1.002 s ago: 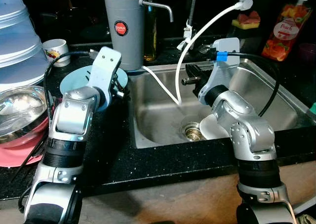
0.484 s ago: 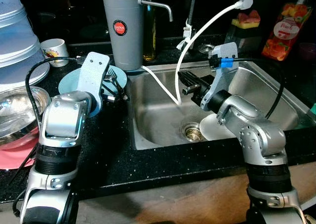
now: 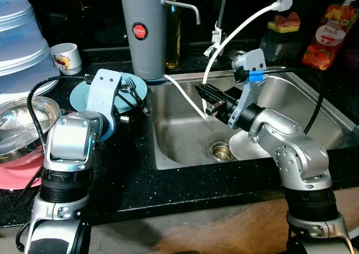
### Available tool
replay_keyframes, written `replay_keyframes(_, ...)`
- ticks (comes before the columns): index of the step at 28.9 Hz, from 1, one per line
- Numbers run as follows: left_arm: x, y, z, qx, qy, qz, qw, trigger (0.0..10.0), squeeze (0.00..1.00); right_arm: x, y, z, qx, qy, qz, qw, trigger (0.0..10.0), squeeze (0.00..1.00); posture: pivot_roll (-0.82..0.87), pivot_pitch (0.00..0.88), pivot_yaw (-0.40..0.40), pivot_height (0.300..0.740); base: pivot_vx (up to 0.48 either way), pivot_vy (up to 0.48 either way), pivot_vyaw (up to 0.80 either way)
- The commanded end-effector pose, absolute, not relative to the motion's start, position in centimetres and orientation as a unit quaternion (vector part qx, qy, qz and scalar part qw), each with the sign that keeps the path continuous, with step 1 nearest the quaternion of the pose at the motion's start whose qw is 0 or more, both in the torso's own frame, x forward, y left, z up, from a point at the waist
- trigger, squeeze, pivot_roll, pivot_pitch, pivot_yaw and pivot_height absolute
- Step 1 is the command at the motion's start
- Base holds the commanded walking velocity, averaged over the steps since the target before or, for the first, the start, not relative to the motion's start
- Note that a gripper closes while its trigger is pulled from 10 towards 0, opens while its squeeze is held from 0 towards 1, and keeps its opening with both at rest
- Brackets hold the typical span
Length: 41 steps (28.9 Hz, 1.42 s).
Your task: Kitchen organization
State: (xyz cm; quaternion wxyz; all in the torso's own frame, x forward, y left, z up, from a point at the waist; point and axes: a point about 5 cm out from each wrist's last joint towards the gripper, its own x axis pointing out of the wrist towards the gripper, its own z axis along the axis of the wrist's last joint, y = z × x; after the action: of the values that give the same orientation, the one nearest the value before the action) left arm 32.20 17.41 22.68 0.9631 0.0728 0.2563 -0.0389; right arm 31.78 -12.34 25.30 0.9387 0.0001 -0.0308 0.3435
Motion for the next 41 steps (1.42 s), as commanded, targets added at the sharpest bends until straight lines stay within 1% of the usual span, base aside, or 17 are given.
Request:
replay_keyframes(1,32.0,17.3,21.8,0.073,0.276,-0.039,0.958,10.0,0.0,31.5,-12.1,25.1,-0.007,-0.031,0.355,0.934,10.0,0.0,0.02,0.0,0.006,0.74,0.0,0.0,0.0)
replay_keyframes(10,32.0,16.9,21.0,0.06,0.289,-0.051,0.954,10.0,0.0,31.2,-11.9,24.7,-0.006,-0.028,0.368,0.929,10.0,0.0,0.03,0.0,0.009,0.74,0.0,0.0,0.0)
replay_keyframes(11,32.1,16.9,20.9,0.06,0.289,-0.051,0.954,6.9,0.0,31.2,-11.8,24.6,-0.005,-0.028,0.369,0.929,10.0,0.0,0.03,0.0,0.009,0.74,0.0,0.0,0.0)
replay_keyframes(12,32.1,16.9,20.9,0.058,0.288,-0.051,0.954,4.1,0.0,31.2,-11.8,24.6,-0.005,-0.027,0.37,0.929,10.0,0.0,0.02,0.0,0.01,0.74,0.0,0.0,0.0)
replay_keyframes(13,32.2,16.9,20.9,0.057,0.288,-0.051,0.955,3.8,0.0,31.2,-11.8,24.6,-0.005,-0.027,0.37,0.929,10.0,0.0,0.02,0.0,0.01,0.74,0.0,0.0,0.0)
replay_keyframes(14,32.2,16.9,20.9,0.057,0.287,-0.051,0.955,3.8,0.0,31.2,-11.8,24.6,-0.005,-0.027,0.37,0.928,10.0,0.0,0.02,0.0,0.011,0.74,0.0,0.0,0.0)
replay_keyframes(15,32.2,16.9,21.0,0.056,0.286,-0.05,0.955,0.0,0.0,31.1,-11.8,24.5,-0.004,-0.027,0.372,0.928,10.0,0.0,0.02,0.0,0.012,0.74,0.0,0.0,0.0)
replay_keyframes(17,32.3,16.9,21.0,0.057,0.285,-0.05,0.956,0.0,0.0,31.1,-11.8,24.5,-0.004,-0.028,0.373,0.928,10.0,0.0,0.02,0.0,0.013,0.74,0.0,0.0,0.0)
replay_keyframes(18,32.3,16.9,21.1,0.057,0.284,-0.05,0.956,0.7,0.0,31.1,-11.7,24.5,-0.003,-0.027,0.373,0.927,10.0,0.0,0.02,0.0,0.013,0.74,0.0,0.0,0.0)
replay_keyframes(19,32.3,16.8,21.1,0.057,0.283,-0.05,0.956,2.3,0.0,31.0,-11.7,24.4,-0.003,-0.027,0.374,0.927,10.0,0.0,0.02,0.0,0.014,0.74,0.0,0.0,0.0)
replay_keyframes(20,32.3,16.8,21.1,0.057,0.283,-0.05,0.956,2.3,0.0,31.0,-11.7,24.4,-0.003,-0.027,0.374,0.927,10.0,0.0,0.02,0.0,0.014,0.74,0.0,0.0,0.0)
replay_keyframes(21,32.4,16.8,21.2,0.057,0.282,-0.051,0.956,0.0,0.0,31.0,-11.7,24.4,-0.003,-0.027,0.376,0.926,10.0,0.0,0.02,0.0,0.014,0.74,0.0,0.0,0.0)
replay_keyframes(30,32.4,16.7,21.5,0.056,0.274,-0.047,0.959,0.0,0.0,30.8,-11.7,24.3,-0.002,-0.028,0.385,0.922,10.0,0.0,0.02,0.0,0.014,0.74,0.0,0.0,0.0)
replay_keyframes(33,32.3,16.7,21.6,0.058,0.271,-0.043,0.96,0.0,0.0,30.9,-11.9,24.3,0.018,-0.033,0.375,0.926,10.0,0.0,0.02,0.0,0.019,0.74,0.0,0.0,0.0)
replay_keyframes(37,32.3,16.8,21.8,0.064,0.263,-0.035,0.962,0.0,0.0,30.6,-11.7,24.2,0.015,-0.031,0.384,0.923,10.0,0.0,0.02,0.0,0.018,0.74,0.0,0.0,0.0)
replay_keyframes(41,32.4,17.0,22.9,0.074,0.23,-0.008,0.97,0.0,0.0,30.6,-11.9,24.3,0.011,-0.032,0.391,0.92,10.0,0.0,0.02,0.0,0.014,0.74,0.0,0.0,0.0)
